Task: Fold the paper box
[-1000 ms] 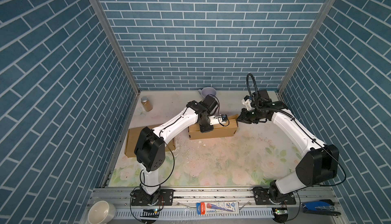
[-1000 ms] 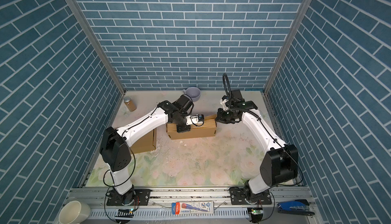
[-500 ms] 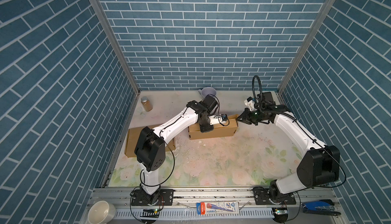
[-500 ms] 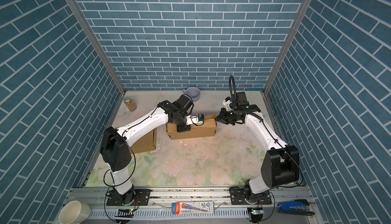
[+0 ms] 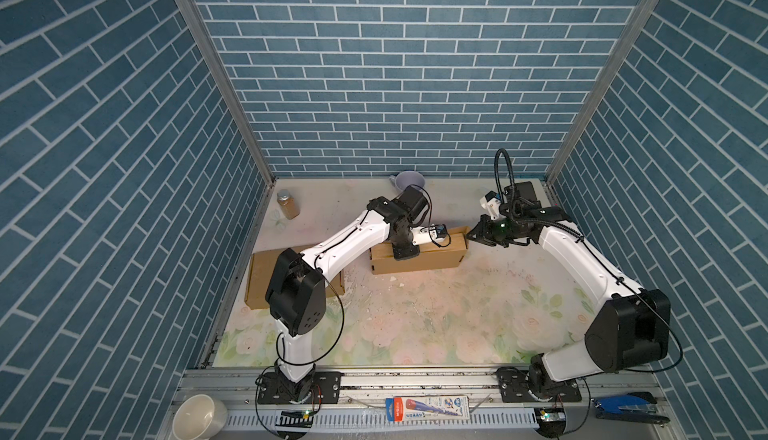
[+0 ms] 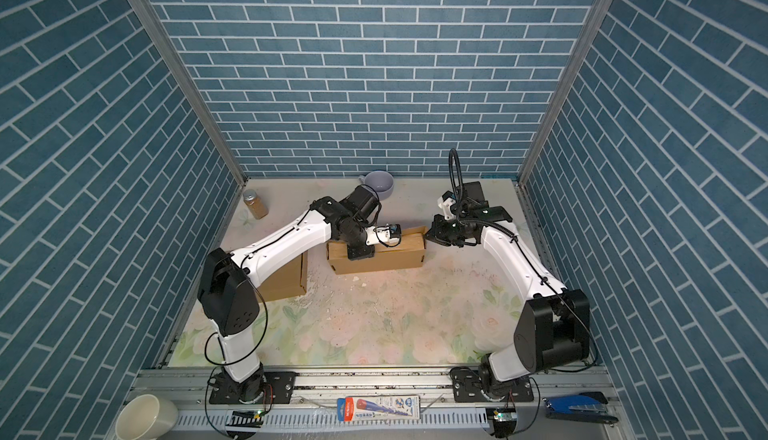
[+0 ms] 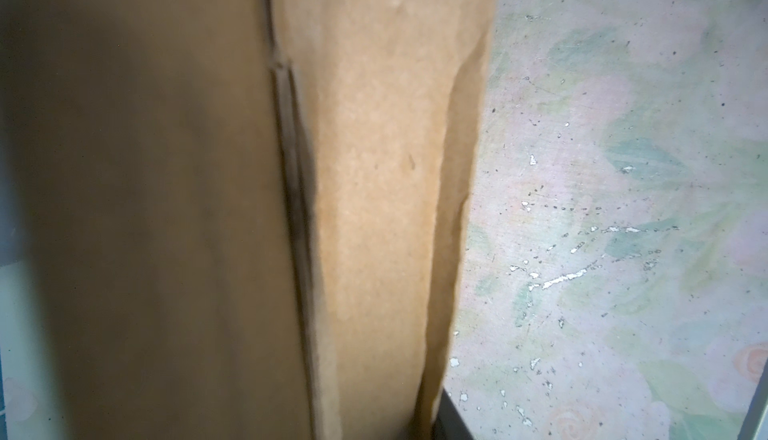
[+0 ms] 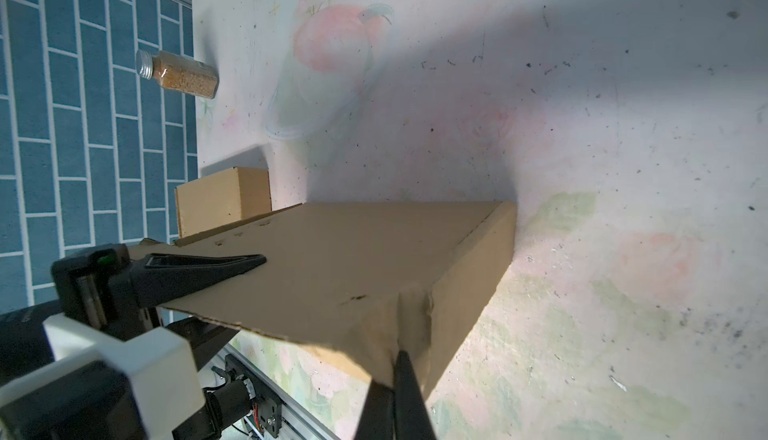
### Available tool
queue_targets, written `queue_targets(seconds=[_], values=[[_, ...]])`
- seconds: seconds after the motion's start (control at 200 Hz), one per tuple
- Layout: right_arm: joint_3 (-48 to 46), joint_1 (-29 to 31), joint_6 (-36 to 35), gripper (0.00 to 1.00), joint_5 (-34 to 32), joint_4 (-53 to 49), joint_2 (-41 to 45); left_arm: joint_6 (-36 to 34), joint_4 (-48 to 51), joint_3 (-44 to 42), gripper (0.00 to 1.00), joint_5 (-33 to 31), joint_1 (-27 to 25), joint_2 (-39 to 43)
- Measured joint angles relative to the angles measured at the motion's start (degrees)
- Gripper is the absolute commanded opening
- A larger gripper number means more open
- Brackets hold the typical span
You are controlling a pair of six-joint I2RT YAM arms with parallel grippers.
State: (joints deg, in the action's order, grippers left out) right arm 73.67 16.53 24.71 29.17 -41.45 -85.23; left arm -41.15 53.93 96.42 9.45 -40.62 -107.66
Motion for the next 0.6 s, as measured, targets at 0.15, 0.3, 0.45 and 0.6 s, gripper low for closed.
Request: queue_targets(seconds=[0.15,0.3,0.45,0.6], values=[[2.2,1.2,-0.8,0.08,-3.1,-2.3,-0.8,0.0,0.1,0.1,0.28,0.0,0.0,-0.1],[5.8,2.6,-1.7,0.07,-7.2,-6.1,-2.6,0.0,0.3,0.4,0.28,0.1,0.1,-0.3],[6.9,3.6,-2.7,0.00,-9.1,-7.5,-3.1,0.0,0.4,0.5,0.27,0.2,0.2,-0.3],[7.6,3.8,-2.7,0.00,-9.2,-8.1,-3.5,0.0,0.4,0.5,0.27,0.2,0.2,-0.3]])
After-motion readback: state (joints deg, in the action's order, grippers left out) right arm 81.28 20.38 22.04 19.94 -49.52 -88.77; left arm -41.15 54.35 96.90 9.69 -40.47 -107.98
